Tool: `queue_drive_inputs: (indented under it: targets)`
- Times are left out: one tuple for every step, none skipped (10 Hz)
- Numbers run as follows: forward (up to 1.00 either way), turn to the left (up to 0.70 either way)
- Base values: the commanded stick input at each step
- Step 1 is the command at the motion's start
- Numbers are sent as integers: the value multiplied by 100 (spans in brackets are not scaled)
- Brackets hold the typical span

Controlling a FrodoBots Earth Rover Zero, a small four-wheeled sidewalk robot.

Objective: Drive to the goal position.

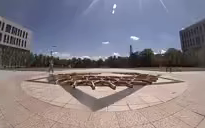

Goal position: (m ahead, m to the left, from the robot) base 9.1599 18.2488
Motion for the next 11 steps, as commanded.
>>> queue_drive_inputs:
  targets:
    - [6,0]
    - [6,0]
    - [7,0]
    - [6,0]
    - [6,0]
    - [6,0]
    - [6,0]
    - [7,0]
    - [7,0]
    - [7,0]
    - [6,0]
